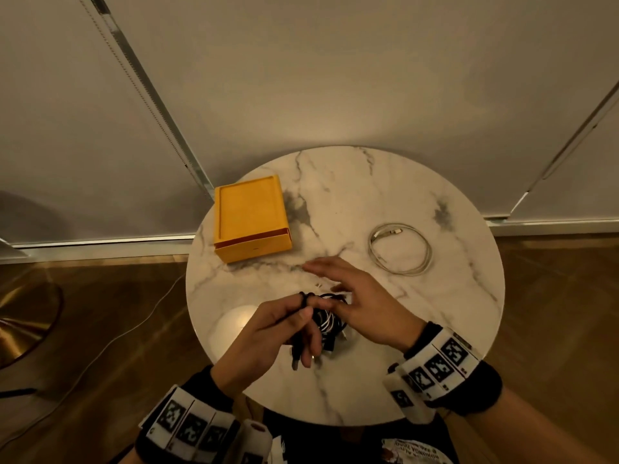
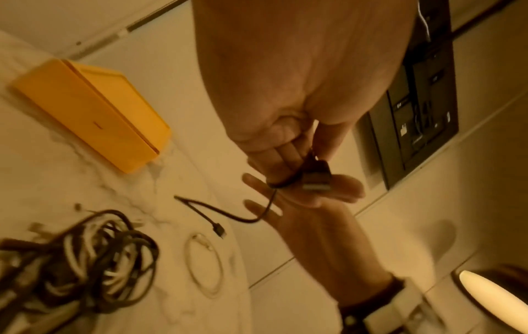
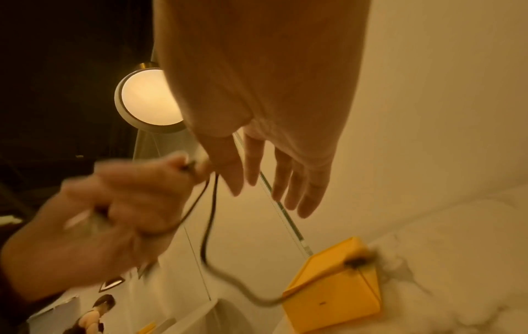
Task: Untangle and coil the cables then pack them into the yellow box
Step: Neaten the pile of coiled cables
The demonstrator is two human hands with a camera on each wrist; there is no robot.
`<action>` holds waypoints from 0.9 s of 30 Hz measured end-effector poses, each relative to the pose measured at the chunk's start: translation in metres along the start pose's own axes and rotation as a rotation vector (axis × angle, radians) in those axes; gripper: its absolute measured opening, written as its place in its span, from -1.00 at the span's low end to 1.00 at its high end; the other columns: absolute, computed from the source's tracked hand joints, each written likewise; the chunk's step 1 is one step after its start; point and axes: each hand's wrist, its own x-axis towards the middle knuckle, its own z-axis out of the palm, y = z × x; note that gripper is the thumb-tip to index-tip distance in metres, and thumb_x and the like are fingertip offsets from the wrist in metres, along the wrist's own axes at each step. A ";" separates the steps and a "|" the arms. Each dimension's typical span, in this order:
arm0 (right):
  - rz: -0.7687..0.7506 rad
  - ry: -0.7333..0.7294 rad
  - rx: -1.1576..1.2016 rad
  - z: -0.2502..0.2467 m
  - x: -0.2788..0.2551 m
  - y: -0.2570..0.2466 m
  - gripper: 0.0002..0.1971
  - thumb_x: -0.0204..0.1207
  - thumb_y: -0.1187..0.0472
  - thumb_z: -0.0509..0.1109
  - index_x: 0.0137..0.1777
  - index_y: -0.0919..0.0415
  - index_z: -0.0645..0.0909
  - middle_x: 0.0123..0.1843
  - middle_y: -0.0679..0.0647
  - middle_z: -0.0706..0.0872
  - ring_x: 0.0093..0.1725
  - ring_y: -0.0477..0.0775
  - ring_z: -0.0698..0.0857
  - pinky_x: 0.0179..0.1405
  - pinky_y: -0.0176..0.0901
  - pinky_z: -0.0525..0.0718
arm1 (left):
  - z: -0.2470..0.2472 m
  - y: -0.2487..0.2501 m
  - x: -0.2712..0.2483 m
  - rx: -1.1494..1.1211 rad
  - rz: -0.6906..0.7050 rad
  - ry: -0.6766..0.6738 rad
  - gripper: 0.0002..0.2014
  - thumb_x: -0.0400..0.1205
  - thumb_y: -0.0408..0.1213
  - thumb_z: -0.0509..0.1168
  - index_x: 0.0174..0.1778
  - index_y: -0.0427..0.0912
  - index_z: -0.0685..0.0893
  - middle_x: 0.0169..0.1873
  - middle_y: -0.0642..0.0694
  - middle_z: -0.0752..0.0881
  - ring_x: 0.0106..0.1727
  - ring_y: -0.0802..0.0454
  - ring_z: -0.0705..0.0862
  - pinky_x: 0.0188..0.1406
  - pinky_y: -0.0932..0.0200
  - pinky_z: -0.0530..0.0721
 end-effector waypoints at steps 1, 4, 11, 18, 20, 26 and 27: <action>-0.019 -0.014 0.021 0.003 0.001 0.000 -0.59 0.58 0.22 0.37 0.44 0.09 0.56 0.43 -0.03 0.55 0.42 -0.21 0.51 0.36 -0.29 0.53 | 0.001 0.005 0.000 -0.052 0.024 -0.007 -0.74 0.71 -0.19 0.18 0.16 -0.22 0.70 -0.41 -0.26 0.71 -0.53 -0.08 0.63 -0.49 0.17 0.58; -0.051 -0.042 0.140 0.013 0.001 -0.007 -0.67 0.53 0.41 0.29 0.25 0.19 0.67 0.23 -0.02 0.71 0.27 -0.18 0.66 0.28 -0.25 0.59 | 0.005 0.021 0.003 -0.223 0.098 0.003 -0.72 0.73 -0.26 0.15 0.11 -0.42 0.62 -0.43 -0.27 0.69 -0.54 -0.06 0.62 -0.46 0.19 0.62; 0.212 0.008 0.929 0.029 -0.001 -0.021 -0.62 0.69 0.16 0.11 -0.29 0.19 0.65 -0.50 0.06 0.66 -0.56 0.06 0.62 -0.48 -0.11 0.59 | 0.004 0.038 0.013 -0.222 0.205 0.102 -0.68 0.70 -0.19 0.13 0.24 -0.19 0.69 -0.30 -0.25 0.75 -0.36 -0.10 0.74 -0.45 0.09 0.68; 0.228 0.257 0.968 0.007 0.001 0.011 -0.62 0.44 -0.05 0.51 -0.39 0.23 0.59 -0.61 -0.05 0.23 -0.61 -0.09 0.15 -0.56 -0.25 0.12 | -0.002 0.042 0.013 -0.429 0.158 0.132 -0.71 0.68 -0.23 0.18 0.17 -0.18 0.77 -0.38 -0.19 0.72 -0.48 0.04 0.66 -0.32 0.19 0.69; 0.242 0.301 0.751 0.005 0.000 0.014 -0.63 0.53 0.00 0.45 -0.44 0.19 0.60 -0.61 -0.01 0.26 -0.61 -0.06 0.18 -0.60 -0.30 0.21 | -0.002 0.044 0.012 -0.553 0.136 0.033 -0.64 0.58 -0.16 0.35 0.24 -0.23 0.73 -0.36 -0.15 0.74 -0.47 0.10 0.66 -0.32 0.22 0.69; 0.154 0.063 0.378 0.030 -0.015 -0.003 -0.63 0.68 0.09 0.26 -0.31 0.17 0.74 -0.63 -0.11 0.45 -0.61 -0.18 0.36 -0.53 -0.34 0.32 | -0.009 0.042 0.017 -0.677 0.201 -0.079 -0.40 0.63 -0.30 0.28 0.56 -0.40 0.27 -0.02 -0.13 0.77 -0.02 -0.01 0.76 0.08 0.12 0.68; 0.146 0.007 0.339 0.035 -0.018 -0.004 -0.67 0.69 0.15 0.25 -0.22 0.21 0.75 -0.61 -0.12 0.49 -0.59 -0.20 0.39 -0.50 -0.35 0.36 | -0.010 0.042 0.018 -0.610 0.211 -0.033 -0.42 0.63 -0.30 0.26 0.55 -0.37 0.28 0.01 -0.13 0.78 0.02 -0.03 0.76 0.12 0.11 0.68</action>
